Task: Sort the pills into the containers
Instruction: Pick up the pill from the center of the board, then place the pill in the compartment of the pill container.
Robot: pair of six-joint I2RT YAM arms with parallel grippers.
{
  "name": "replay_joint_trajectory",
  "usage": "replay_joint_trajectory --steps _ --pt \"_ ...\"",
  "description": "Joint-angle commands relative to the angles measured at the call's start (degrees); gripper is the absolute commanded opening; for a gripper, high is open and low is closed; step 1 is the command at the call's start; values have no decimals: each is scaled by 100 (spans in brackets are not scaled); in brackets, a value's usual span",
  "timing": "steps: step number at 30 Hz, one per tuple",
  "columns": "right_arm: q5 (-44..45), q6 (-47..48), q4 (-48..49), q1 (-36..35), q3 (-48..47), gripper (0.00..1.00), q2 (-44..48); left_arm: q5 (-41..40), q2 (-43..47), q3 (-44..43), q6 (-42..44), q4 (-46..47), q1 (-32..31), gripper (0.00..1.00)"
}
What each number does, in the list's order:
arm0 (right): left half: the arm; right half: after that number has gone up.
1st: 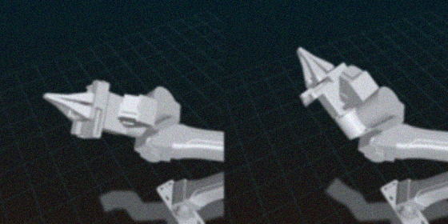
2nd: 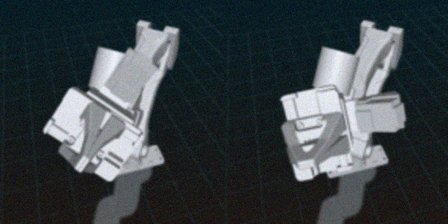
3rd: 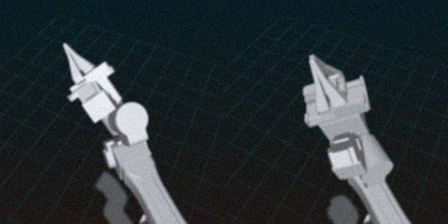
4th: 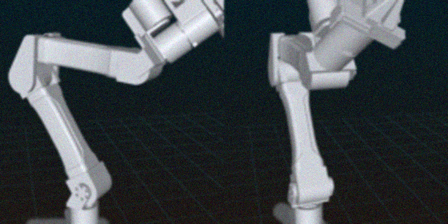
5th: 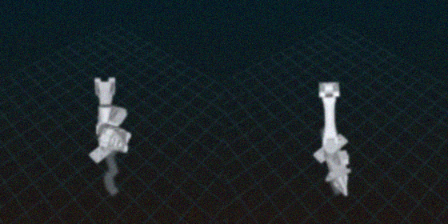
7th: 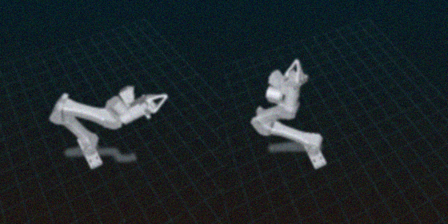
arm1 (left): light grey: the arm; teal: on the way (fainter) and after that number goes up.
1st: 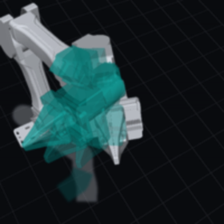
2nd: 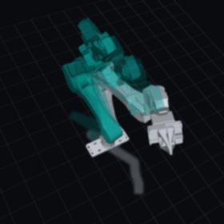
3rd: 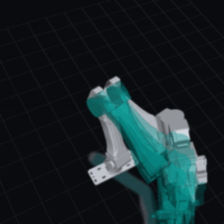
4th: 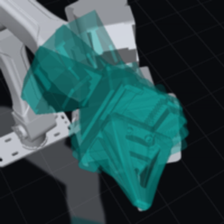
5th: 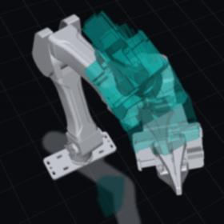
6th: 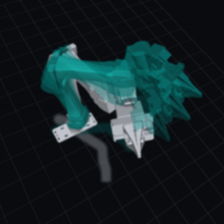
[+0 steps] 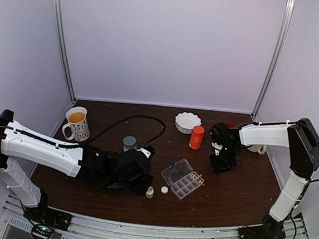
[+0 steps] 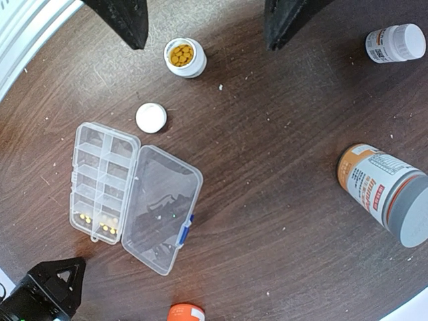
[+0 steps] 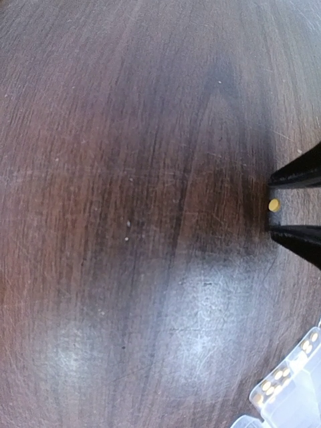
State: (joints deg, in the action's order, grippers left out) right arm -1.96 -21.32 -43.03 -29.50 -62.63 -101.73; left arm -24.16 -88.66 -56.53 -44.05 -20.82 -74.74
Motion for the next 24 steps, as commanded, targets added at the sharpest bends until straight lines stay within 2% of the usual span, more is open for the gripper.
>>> replay_joint_trajectory --steps 1,10,13,24 --pt "21 5 -3 40 32 18 -78 -100 64 48 -25 171 -23 62" --pt "18 40 37 42 -28 15 -260 -89 43 54 -17 160 -24 62" --pt "10 40 22 41 -56 7 -287 -86 36 62 -20 162 -27 62" --pt "49 8 -3 34 -43 8 -112 -88 38 81 -24 150 -23 62"
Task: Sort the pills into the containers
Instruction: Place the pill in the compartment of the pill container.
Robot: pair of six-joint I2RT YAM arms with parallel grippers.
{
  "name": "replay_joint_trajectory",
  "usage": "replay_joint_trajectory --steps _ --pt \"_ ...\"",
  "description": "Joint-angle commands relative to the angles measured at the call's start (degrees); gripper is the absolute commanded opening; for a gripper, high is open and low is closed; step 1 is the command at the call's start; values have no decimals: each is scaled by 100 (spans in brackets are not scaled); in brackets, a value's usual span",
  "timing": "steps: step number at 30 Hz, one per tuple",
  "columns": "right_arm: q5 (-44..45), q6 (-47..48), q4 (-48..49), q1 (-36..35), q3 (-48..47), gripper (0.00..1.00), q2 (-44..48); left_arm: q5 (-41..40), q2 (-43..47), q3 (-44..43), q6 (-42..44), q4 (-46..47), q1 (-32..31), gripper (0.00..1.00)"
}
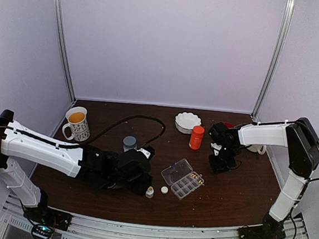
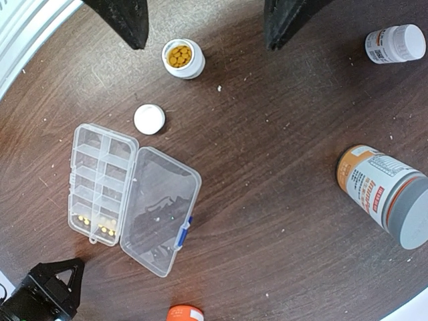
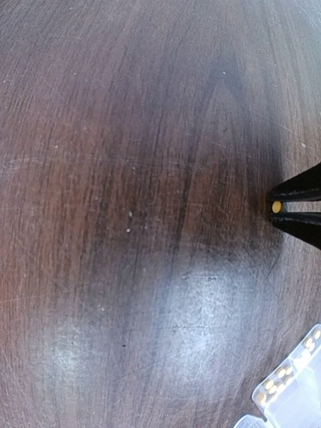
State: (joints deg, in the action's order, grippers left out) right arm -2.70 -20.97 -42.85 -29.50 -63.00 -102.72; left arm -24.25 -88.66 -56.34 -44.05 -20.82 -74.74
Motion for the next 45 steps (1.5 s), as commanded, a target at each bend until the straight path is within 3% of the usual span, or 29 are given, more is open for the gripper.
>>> replay_joint_trajectory --steps 1,14,22,40,45 --pt "121 -36 -40 21 2 8 49 -83 34 61 -18 145 -23 62" --pt "-144 -244 -289 -892 279 8 1055 -194 60 27 -53 16 -23 62" --pt "-337 -404 -250 -1634 -17 8 859 -198 68 16 -51 -7 -23 62" --pt "77 -357 -461 -1709 -455 13 382 -252 219 154 -139 -44 -24 62" --pt "49 -355 -457 -1709 -512 29 428 -214 221 149 -98 -26 -29 62"
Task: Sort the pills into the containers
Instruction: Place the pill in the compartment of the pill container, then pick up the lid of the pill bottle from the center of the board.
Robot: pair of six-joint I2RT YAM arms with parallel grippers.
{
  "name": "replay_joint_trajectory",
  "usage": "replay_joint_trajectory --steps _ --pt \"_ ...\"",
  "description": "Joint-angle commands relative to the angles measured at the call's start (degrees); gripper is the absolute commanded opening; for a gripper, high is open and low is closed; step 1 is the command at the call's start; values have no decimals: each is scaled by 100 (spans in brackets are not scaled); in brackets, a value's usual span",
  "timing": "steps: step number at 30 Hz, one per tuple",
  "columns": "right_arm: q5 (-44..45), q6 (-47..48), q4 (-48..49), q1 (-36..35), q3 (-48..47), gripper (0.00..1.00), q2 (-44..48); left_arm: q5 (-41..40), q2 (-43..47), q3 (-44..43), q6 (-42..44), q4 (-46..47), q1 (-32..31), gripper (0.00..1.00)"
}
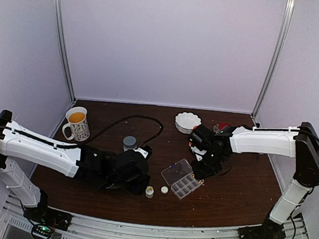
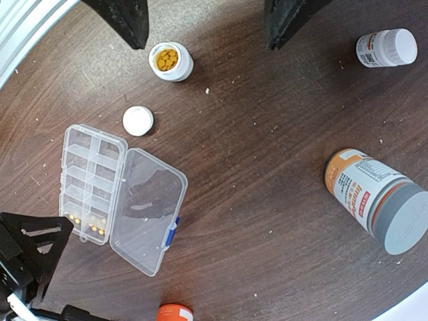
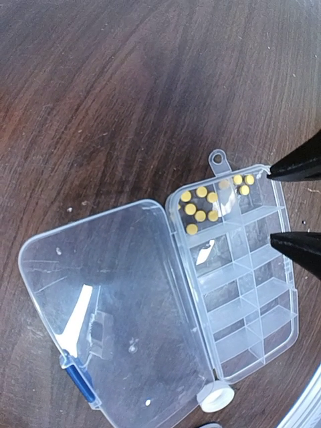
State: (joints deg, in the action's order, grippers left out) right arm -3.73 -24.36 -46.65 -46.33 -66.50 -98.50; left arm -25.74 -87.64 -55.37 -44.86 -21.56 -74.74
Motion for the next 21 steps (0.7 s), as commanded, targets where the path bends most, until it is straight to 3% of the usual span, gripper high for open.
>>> replay_joint_trajectory --steps 1,6,11,21 --pt "100 -16 -39 -27 -157 30 62 -28 119 60 31 105 -24 62" --pt "-100 89 238 -77 -3 35 623 298 -146 -352 565 242 -23 64" --pt "47 38 774 -78 555 36 1487 478 -1082 -1487 967 -667 -12 66" --pt "1150 -260 1552 -59 1572 43 3286 997 -2095 -2447 1256 -1207 80 68"
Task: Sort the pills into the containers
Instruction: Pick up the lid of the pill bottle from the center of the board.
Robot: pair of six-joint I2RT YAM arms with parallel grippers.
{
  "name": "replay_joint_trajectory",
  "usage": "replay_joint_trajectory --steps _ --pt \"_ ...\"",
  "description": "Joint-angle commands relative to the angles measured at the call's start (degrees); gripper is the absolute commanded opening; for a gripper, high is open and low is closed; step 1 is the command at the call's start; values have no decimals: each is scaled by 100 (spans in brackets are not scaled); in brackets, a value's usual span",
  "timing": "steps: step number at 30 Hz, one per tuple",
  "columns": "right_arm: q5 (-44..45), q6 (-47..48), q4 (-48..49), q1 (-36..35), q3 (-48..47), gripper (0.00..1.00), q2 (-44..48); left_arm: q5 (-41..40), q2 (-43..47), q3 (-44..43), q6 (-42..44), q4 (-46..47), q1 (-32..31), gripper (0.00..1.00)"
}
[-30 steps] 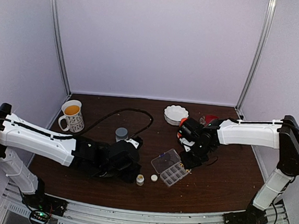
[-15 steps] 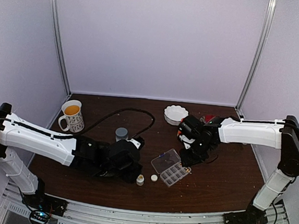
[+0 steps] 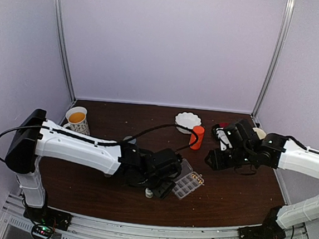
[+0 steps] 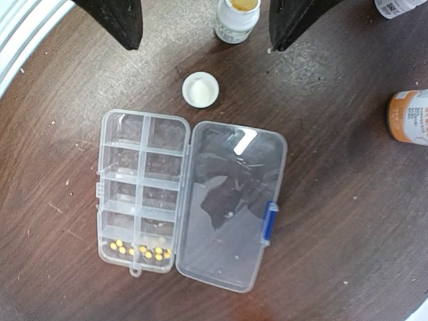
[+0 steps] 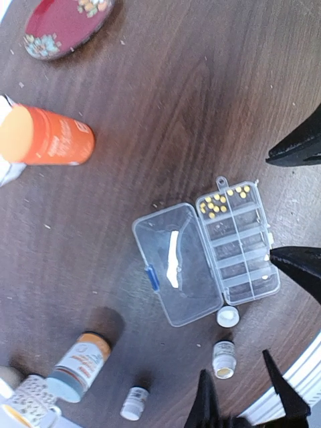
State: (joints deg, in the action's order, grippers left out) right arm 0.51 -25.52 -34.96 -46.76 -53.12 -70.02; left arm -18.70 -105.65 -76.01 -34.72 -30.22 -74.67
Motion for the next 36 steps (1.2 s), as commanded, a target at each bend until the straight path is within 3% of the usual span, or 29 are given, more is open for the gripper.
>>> replay_joint_trajectory --steps 1,13,24,36 --pt "821 -146 407 -9 285 43 550 360 -363 -430 271 -370 136 68" --pt "1299 -156 1140 -8 947 45 1740 856 -948 -780 550 -417 389 65" --pt "1481 -146 1166 -9 1102 46 1998 1089 -1454 -1126 554 -569 463 56" --pt "1434 -151 1228 -8 1212 45 2159 1031 -1770 -1354 536 -701 539 39"
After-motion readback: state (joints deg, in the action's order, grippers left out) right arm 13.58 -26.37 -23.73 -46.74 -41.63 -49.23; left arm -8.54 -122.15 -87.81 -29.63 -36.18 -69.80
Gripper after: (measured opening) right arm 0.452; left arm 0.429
